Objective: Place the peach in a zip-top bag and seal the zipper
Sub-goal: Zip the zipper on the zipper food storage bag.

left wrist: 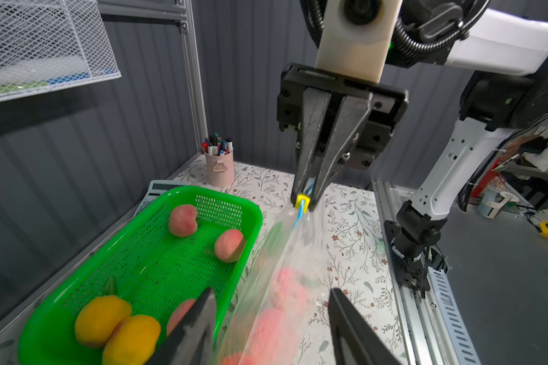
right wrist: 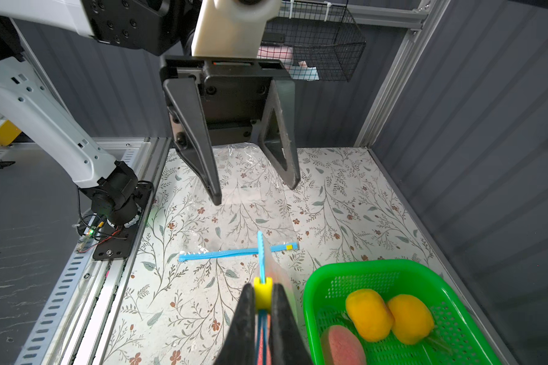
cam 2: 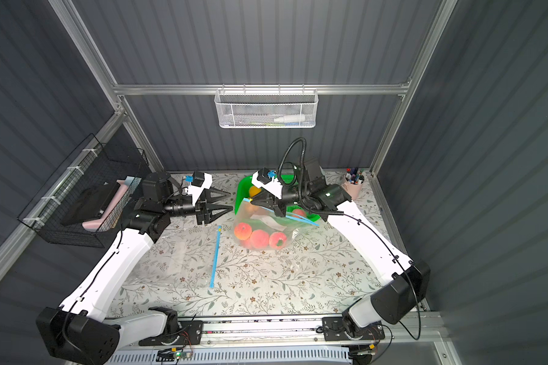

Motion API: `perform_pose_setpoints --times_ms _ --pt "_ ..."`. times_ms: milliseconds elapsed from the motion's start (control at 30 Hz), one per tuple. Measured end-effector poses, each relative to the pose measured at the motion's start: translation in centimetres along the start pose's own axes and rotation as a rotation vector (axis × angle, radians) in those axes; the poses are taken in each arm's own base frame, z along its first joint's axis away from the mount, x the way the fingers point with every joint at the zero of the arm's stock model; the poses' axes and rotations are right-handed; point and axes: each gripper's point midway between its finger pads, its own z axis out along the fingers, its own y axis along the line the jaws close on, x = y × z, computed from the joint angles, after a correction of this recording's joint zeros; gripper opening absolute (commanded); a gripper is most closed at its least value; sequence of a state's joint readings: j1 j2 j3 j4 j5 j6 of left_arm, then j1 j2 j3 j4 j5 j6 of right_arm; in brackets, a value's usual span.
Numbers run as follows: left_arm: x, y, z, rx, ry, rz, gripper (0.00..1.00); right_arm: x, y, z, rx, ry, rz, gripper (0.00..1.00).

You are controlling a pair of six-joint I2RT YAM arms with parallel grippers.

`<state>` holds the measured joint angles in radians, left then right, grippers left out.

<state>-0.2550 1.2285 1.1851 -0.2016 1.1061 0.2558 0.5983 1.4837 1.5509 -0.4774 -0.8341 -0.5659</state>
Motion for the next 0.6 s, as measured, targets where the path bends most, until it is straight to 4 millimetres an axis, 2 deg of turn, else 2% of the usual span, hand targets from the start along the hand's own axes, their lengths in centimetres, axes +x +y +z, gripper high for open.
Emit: perform_pose_setpoints --times_ms 133,300,367,433,600 --pt "-0.2 -0.9 1.8 0.063 -0.011 0.000 0.54 -0.1 0.3 0.4 -0.024 -0.013 0.003 0.04" --pt "0.2 -0.9 3.4 0.102 -0.011 -0.038 0.28 -0.2 0.6 0.8 -0.047 -0.020 0.010 0.04" --pt "0.1 -0.8 3.6 0.107 -0.015 -0.040 0.23 -0.1 0.6 0.9 -0.047 -0.020 0.011 0.04" --pt "0.1 -0.9 3.6 0.111 -0.017 -0.040 0.22 -0.1 0.6 0.9 -0.047 -0.021 0.009 0.04" --pt "-0.1 -1.0 3.5 0.119 -0.022 -0.032 0.29 0.0 0.5 1.1 -0.048 -0.019 0.011 0.04"
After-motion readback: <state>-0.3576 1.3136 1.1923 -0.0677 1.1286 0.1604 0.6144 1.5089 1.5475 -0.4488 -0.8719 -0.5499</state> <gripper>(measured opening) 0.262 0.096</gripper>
